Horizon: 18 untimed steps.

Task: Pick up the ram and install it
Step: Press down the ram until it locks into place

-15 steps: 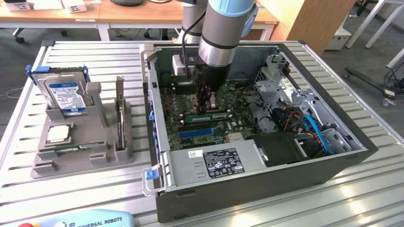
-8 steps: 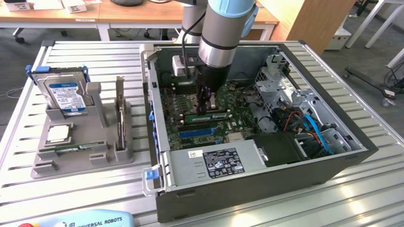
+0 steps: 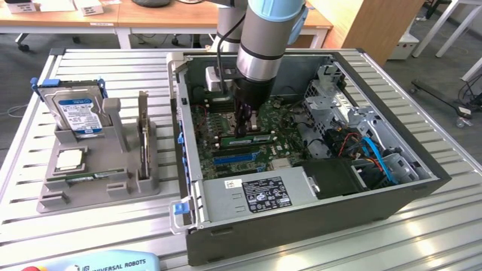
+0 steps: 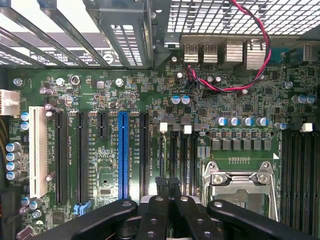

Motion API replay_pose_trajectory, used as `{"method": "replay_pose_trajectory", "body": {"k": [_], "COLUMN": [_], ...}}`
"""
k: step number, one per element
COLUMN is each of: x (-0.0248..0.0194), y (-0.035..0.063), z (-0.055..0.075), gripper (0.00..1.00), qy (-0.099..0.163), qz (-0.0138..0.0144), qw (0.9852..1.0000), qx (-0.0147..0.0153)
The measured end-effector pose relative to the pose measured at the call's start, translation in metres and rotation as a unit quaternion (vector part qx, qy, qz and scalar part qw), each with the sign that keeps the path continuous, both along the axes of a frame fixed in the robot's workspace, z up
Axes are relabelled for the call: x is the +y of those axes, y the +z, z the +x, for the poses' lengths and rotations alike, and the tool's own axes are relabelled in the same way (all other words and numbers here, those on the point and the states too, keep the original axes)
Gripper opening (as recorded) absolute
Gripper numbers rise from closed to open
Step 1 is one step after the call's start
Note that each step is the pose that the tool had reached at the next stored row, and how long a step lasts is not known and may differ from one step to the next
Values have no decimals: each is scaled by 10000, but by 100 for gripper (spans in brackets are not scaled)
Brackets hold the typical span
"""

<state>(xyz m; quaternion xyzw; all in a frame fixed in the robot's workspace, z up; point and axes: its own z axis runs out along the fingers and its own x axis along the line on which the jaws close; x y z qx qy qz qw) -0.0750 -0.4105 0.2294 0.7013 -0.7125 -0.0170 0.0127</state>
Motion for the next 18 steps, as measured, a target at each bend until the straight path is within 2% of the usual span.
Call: {"method": "replay_pose_trajectory", "body": {"k": [18], "x": [0], "y": [-17], "z": [0], "gripper": [10], "qy": [0], "qz": [1], "qw": [10000], "qx": [-1]}}
